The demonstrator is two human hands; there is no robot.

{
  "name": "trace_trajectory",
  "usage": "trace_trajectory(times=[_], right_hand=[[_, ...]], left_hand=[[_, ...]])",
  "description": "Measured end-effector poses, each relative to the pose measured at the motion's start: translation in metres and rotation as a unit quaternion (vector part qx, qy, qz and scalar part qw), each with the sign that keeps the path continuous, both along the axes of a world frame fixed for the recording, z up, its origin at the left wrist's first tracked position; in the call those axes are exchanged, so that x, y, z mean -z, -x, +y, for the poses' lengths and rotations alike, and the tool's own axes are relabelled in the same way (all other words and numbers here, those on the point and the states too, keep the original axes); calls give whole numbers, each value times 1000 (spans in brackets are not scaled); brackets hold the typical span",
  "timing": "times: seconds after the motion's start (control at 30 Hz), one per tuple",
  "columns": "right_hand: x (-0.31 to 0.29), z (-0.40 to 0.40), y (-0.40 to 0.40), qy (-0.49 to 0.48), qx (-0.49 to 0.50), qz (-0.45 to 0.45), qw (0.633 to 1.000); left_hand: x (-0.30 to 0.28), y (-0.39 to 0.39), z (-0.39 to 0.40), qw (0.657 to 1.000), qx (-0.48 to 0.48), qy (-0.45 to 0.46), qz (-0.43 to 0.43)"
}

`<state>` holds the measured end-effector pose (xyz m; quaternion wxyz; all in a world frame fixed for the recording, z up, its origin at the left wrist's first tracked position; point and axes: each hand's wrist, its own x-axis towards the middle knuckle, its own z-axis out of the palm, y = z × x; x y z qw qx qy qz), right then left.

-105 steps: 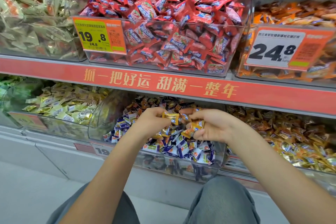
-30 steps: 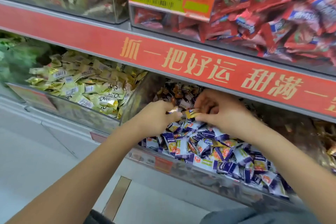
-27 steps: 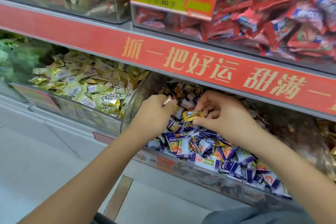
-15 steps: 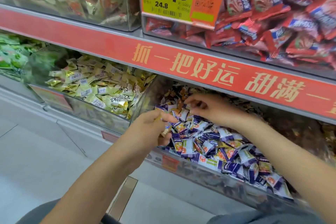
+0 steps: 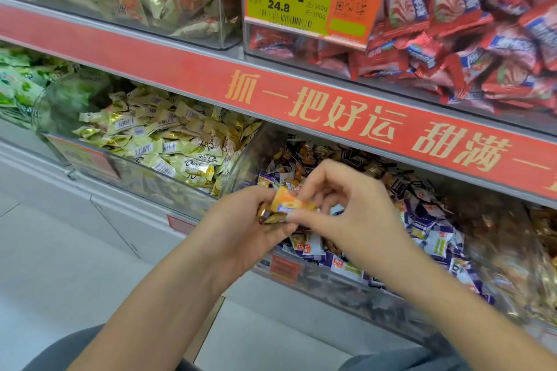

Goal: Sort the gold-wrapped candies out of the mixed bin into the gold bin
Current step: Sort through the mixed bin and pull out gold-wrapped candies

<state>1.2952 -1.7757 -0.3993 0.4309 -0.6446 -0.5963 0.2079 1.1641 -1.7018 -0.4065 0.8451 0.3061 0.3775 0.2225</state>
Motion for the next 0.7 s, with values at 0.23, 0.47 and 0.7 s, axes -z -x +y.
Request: trace_trajectory(times=[0.23, 0.47, 0.7], right_hand=[[0, 14, 10, 43, -52, 95, 993], [34, 106, -55, 227, 26, -249, 941], [53, 141, -68, 237, -46, -277, 930]], left_hand=[[1, 8, -14, 909, -118, -348, 196], [3, 39, -4, 911, -102, -320, 239], [-1, 45, 1, 949, -39, -261, 175]])
